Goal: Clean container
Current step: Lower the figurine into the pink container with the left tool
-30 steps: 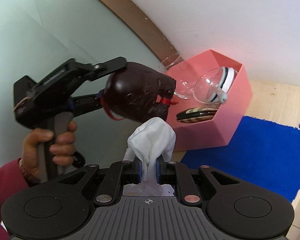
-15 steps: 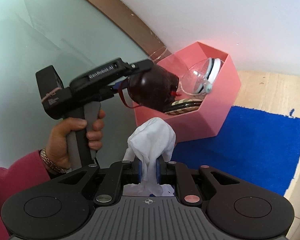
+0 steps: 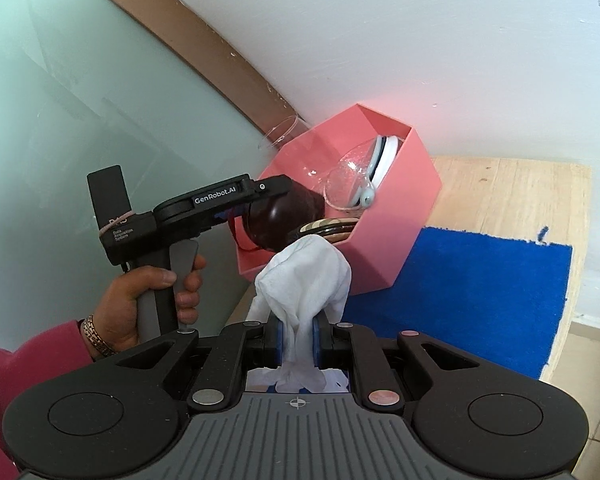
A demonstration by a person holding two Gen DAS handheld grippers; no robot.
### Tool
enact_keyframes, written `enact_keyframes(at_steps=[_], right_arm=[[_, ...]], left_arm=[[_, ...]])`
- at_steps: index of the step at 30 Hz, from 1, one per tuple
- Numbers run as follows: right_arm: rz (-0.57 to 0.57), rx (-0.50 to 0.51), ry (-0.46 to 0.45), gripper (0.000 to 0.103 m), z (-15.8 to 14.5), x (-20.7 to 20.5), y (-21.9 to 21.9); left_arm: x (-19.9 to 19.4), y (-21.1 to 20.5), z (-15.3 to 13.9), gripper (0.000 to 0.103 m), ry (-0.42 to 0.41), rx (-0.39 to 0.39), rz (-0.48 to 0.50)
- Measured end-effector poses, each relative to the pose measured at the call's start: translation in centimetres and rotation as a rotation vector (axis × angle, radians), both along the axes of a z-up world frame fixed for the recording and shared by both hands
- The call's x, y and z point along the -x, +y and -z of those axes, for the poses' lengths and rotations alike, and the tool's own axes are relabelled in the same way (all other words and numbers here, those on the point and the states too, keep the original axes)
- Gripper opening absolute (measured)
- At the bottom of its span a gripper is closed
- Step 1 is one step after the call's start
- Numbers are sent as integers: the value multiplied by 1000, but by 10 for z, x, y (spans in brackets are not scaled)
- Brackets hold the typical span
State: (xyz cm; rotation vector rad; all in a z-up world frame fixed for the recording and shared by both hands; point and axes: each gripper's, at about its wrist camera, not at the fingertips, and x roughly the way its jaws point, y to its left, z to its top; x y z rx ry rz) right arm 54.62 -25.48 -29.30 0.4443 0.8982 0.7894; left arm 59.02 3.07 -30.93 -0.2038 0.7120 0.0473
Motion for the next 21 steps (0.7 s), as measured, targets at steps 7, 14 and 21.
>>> enact_keyframes(at_steps=[7, 14, 21], right_arm=[[25, 20, -34, 16, -10, -3, -7], [33, 67, -40, 16, -12, -7, -11], [76, 183, 4, 16, 24, -20, 4]], left_arm=[[4, -4, 3, 78, 16, -50, -19], [1, -11, 1, 84, -6, -117, 4], [16, -19, -14, 97, -31, -130, -2]])
